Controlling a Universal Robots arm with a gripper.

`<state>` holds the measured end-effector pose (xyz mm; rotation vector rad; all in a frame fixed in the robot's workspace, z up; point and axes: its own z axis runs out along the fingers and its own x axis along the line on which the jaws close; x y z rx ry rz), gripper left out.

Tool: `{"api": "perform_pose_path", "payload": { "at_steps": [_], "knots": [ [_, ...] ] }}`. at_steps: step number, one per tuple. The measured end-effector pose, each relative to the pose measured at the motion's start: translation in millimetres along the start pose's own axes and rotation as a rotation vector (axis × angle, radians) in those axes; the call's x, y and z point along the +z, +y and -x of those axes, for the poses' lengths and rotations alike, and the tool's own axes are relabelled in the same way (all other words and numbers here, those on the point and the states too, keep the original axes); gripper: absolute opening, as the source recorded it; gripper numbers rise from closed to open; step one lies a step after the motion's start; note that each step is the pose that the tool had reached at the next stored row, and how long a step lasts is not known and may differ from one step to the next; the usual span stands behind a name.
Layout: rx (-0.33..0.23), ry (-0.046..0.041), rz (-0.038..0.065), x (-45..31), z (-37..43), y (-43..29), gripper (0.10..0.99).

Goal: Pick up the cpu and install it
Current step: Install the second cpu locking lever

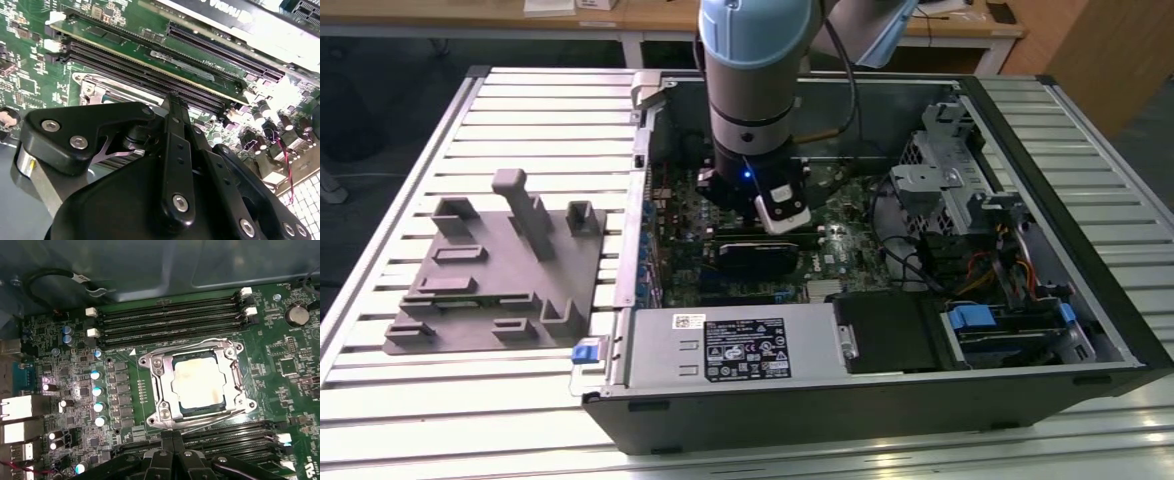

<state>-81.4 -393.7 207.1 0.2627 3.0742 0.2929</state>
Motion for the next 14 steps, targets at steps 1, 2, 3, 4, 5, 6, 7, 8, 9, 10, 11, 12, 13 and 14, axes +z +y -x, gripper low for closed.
{"api": "perform_pose_path", "payload": {
  "at_steps": [1, 2, 3, 4, 5, 6, 7, 8, 9, 10, 11, 12, 13, 14],
  "knots": [
    [0.000, 0.0003, 0.002, 0.8, -0.7, -0.4, 0.106],
    [0.000, 0.0008, 0.005, 1.5, -1.4, -0.7, 0.106],
    [0.000, 0.0014, 0.008, 2.2, -2.1, -1.1, 0.106],
    [0.001, 0.0020, 0.012, 2.9, -2.8, -1.5, 0.106],
    [0.001, 0.0028, 0.016, 3.6, -3.5, -1.9, 0.106],
    [0.001, 0.0041, 0.023, 4.2, -3.9, -2.2, 0.106],
    [0.001, 0.0052, 0.030, 4.9, -4.2, -2.7, 0.106],
    [0.001, 0.0058, 0.034, 5.5, -4.5, -3.3, 0.106],
    [0.001, 0.0062, 0.036, 6.0, -4.9, -3.8, 0.106],
    [0.002, 0.0064, 0.038, 6.7, -5.5, -4.4, 0.106],
    [0.002, 0.0067, 0.040, 7.2, -6.5, -4.9, 0.106],
    [0.002, 0.0069, 0.041, 7.6, -7.5, -5.4, 0.106],
    [0.002, 0.0073, 0.043, 8.0, -8.3, -5.7, 0.106],
    [0.002, 0.0077, 0.045, 8.4, -8.7, -6.0, 0.106]
  ]
}}
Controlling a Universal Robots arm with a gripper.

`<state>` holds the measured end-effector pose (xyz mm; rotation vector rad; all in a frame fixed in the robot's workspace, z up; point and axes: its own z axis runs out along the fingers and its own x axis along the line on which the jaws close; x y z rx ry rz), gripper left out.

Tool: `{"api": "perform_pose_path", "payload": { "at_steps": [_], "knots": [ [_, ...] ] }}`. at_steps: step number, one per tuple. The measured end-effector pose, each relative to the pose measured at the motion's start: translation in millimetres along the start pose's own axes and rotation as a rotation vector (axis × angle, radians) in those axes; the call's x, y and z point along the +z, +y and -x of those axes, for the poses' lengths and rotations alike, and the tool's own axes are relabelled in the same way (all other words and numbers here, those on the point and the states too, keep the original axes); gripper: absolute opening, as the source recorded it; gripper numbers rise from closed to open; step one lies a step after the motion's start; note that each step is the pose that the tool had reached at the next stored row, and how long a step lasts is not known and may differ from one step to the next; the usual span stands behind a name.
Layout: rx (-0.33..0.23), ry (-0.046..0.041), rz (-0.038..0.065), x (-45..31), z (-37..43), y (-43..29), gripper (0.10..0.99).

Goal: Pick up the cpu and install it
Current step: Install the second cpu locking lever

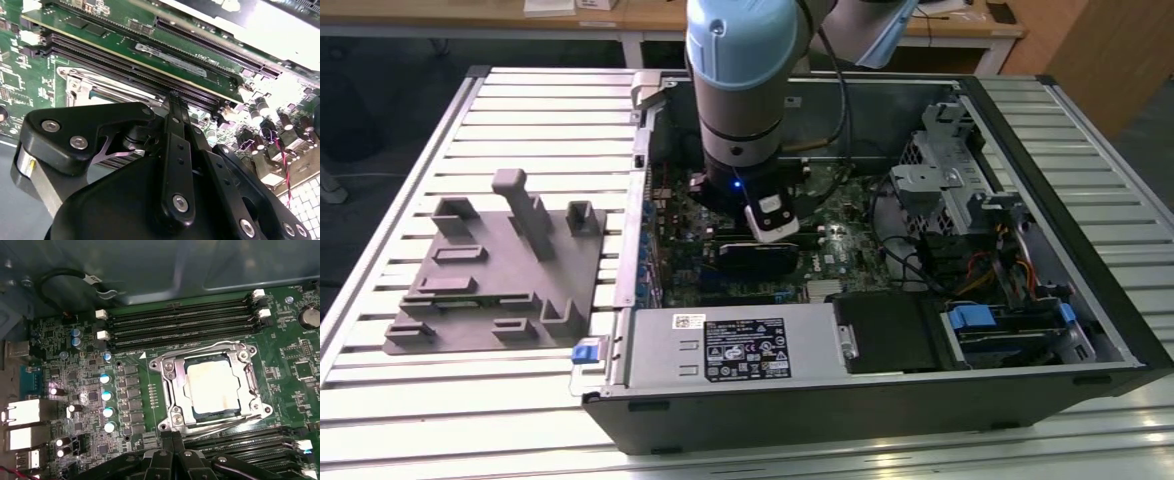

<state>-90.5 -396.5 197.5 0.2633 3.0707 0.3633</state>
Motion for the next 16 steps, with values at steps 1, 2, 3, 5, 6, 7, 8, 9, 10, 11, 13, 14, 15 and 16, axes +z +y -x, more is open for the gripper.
{"api": "perform_pose_path", "payload": {
  "at_steps": [1, 2, 3, 5, 6, 7, 8, 9, 10, 11, 13, 14, 15, 16],
  "knots": [
    [0.000, 0.0004, 0.002, 0.4, -0.3, -0.2, 0.106],
    [0.000, 0.0007, 0.005, 0.9, -0.5, -0.3, 0.106],
    [0.000, 0.0010, 0.007, 1.4, -0.8, -0.5, 0.106],
    [0.001, 0.0017, 0.011, 2.2, -1.4, -0.8, 0.106],
    [0.001, 0.0018, 0.012, 2.6, -1.6, -0.9, 0.106],
    [0.001, 0.0020, 0.012, 2.9, -1.9, -1.1, 0.106],
    [0.001, 0.0022, 0.013, 3.2, -2.2, -1.2, 0.106],
    [0.001, 0.0025, 0.014, 3.5, -2.5, -1.4, 0.106],
    [0.001, 0.0030, 0.016, 3.8, -2.8, -1.7, 0.106],
    [0.001, 0.0036, 0.020, 4.2, -3.0, -1.8, 0.106],
    [0.002, 0.0048, 0.028, 5.0, -3.4, -1.9, 0.106],
    [0.002, 0.0052, 0.031, 5.3, -3.5, -1.9, 0.106],
    [0.002, 0.0056, 0.033, 5.3, -3.6, -1.9, 0.106],
    [0.002, 0.0056, 0.034, 5.3, -3.6, -1.9, 0.106]
  ]
}}
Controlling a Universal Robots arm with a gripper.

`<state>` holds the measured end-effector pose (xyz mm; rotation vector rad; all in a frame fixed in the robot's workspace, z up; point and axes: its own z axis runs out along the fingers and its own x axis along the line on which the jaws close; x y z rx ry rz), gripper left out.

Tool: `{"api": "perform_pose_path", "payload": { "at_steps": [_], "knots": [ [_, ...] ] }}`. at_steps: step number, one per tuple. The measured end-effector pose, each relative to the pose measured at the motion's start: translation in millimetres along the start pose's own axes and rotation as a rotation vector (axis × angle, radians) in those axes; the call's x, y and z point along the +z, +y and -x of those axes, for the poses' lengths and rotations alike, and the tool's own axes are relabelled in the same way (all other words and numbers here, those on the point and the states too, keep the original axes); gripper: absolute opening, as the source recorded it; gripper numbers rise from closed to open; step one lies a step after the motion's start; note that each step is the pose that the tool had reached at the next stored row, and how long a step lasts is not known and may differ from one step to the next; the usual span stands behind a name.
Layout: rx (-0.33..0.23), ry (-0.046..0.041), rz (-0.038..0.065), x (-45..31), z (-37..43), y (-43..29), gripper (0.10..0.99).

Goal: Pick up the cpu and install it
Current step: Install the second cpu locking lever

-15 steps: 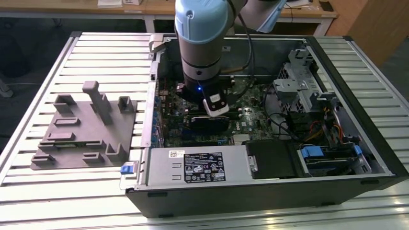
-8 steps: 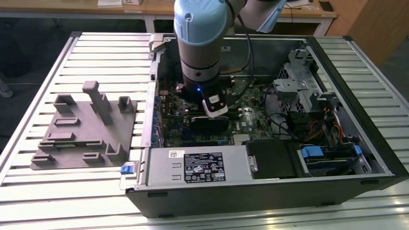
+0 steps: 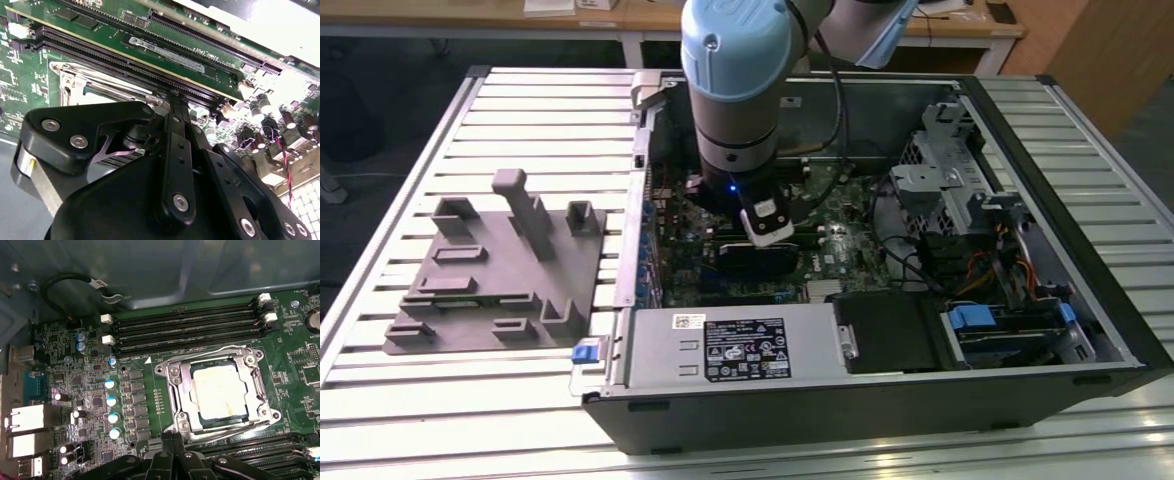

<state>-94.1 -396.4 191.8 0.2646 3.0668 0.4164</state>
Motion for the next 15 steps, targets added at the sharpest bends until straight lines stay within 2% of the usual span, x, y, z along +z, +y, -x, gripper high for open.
{"api": "perform_pose_path", "payload": {
  "at_steps": [7, 8, 9, 15],
  "knots": [
    [0.000, 0.0008, 0.003, 0.3, -0.6, 1.8, 0.106],
    [0.000, 0.0023, 0.006, 0.7, -0.8, 2.3, 0.106],
    [0.000, -0.0001, 0.009, 1.8, -0.6, 2.5, 0.106],
    [0.000, 0.0014, 0.009, 0.8, -0.7, 2.6, 0.106]
  ]
}}
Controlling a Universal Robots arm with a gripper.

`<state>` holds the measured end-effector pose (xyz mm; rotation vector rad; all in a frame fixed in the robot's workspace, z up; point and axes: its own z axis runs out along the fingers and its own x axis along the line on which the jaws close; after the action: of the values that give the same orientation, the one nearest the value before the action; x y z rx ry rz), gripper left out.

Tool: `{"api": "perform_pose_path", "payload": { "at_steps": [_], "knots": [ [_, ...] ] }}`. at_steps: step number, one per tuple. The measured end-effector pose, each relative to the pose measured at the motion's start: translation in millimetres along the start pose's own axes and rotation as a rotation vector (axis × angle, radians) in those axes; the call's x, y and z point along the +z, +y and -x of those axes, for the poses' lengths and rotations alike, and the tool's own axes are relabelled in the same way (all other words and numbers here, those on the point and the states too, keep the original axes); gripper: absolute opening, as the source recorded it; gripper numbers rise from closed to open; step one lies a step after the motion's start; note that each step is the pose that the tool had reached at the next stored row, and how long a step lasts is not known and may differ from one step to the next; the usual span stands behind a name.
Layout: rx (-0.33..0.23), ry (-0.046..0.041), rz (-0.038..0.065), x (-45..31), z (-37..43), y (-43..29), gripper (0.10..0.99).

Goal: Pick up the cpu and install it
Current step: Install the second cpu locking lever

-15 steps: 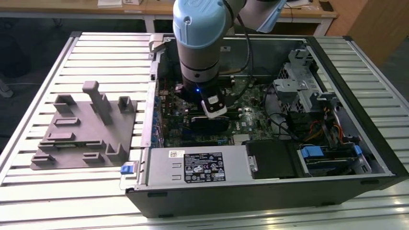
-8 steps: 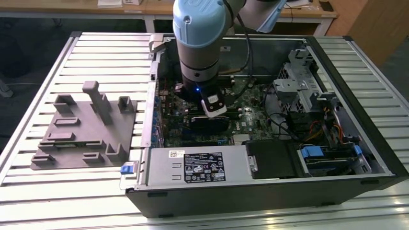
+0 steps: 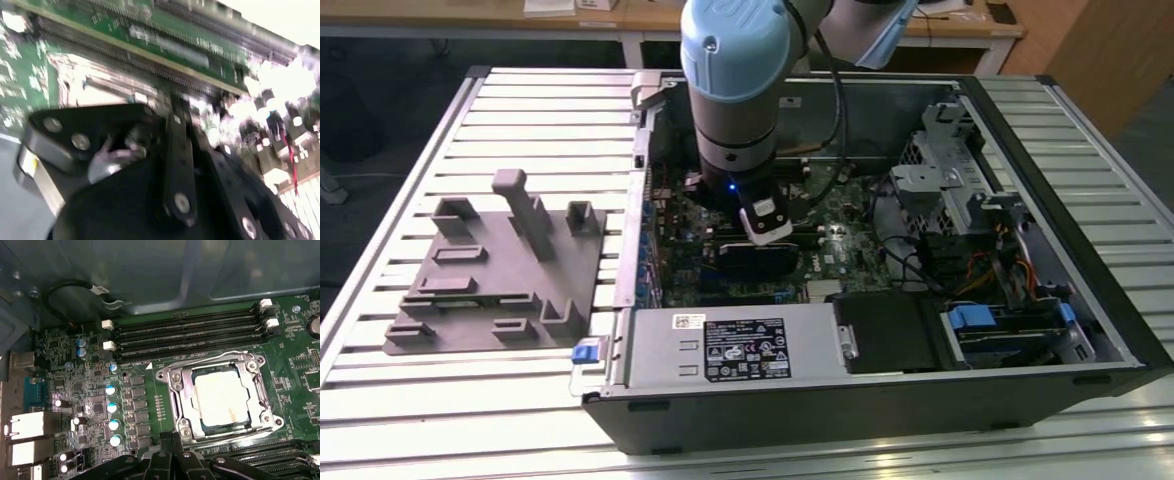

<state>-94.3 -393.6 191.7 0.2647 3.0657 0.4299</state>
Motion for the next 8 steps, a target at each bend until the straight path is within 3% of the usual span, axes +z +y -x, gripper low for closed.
{"api": "perform_pose_path", "payload": {
  "at_steps": [8],
  "knots": [
    [0.000, -0.0011, -0.007, 0.3, -1.0, -0.4, 0.106]
  ]
}}
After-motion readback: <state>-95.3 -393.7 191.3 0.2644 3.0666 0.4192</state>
